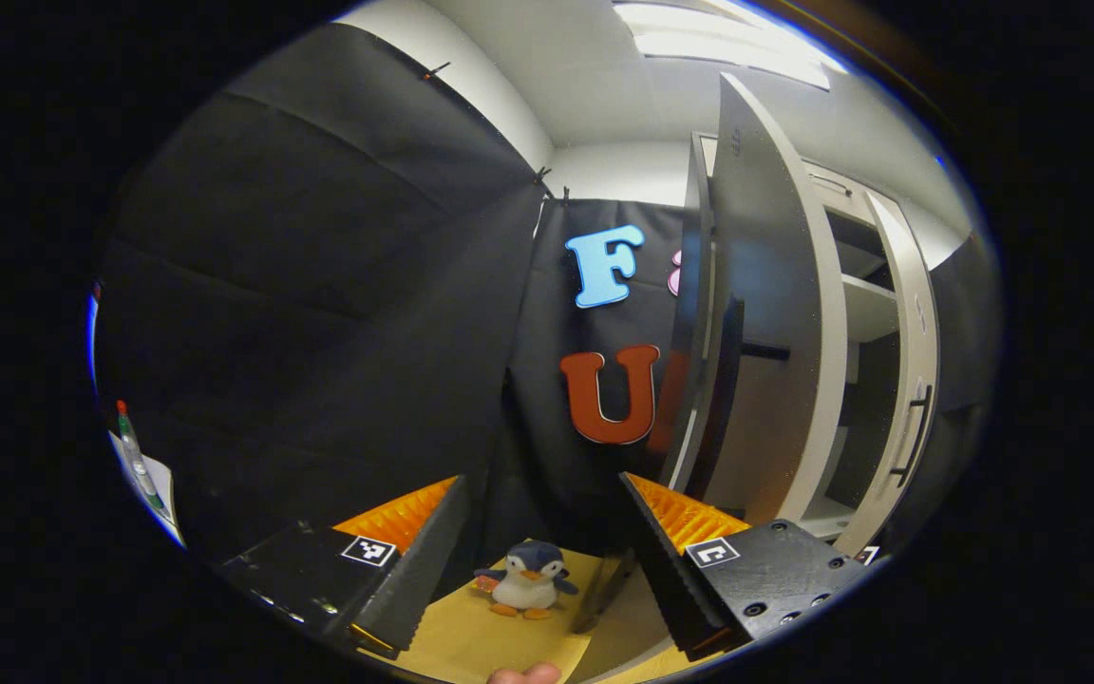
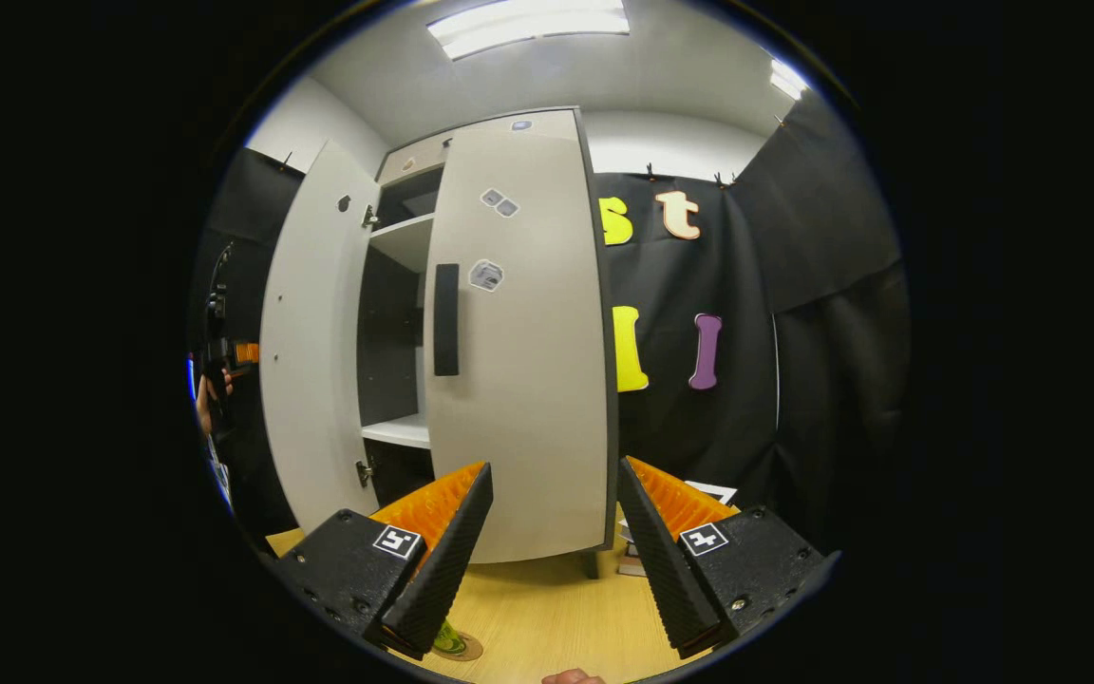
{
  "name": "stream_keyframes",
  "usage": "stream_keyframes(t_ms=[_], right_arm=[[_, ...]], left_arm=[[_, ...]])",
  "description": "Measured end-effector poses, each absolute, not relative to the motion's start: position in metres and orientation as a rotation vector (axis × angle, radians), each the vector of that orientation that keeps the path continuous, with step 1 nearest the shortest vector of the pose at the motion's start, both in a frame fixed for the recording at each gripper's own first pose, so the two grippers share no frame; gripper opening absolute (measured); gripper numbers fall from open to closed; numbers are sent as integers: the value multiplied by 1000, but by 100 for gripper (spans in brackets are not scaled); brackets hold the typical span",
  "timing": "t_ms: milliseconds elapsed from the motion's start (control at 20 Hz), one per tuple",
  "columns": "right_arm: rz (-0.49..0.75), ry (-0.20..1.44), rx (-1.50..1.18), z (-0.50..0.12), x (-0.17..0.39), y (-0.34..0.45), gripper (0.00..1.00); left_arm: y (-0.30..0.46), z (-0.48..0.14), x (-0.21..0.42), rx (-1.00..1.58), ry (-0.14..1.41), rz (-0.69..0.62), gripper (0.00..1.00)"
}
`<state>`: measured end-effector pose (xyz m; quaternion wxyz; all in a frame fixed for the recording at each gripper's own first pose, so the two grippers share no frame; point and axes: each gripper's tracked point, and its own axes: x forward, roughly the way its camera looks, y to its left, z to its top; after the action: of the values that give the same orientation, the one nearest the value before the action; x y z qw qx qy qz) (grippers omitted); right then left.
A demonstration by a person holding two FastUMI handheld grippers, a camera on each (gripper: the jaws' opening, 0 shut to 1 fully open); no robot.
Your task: Grasp the bottle in the cabinet with the left hand and place it on the coaster, then close the right door with the right hand and the left door with the left hand.
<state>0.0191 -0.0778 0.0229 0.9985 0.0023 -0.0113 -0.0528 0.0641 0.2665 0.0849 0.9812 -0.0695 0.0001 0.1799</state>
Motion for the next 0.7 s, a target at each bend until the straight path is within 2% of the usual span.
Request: stream_keyframes(t_ms=[50,100,150,200,400,700], right_arm=[[-109,-25,2,24,19,-79,81],[-112,-27,2,24,20,-80,81],[-111,-24,2,23,21,-81,81],[-108,-18,4,20,24,-80,81],[-78,1,20,14,31,-70,81],[-61,-7,15,17,30,-66,81]], left_arm=[[267,89,66,-126,-19,370,95],[266,89,64,-124,-28,382,94],[264,89,65,-121,-33,386,100],[263,89,64,-109,-34,386,93],[240,90,64,-75,-24,366,93],[175,86,75,-130,-31,202,93]])
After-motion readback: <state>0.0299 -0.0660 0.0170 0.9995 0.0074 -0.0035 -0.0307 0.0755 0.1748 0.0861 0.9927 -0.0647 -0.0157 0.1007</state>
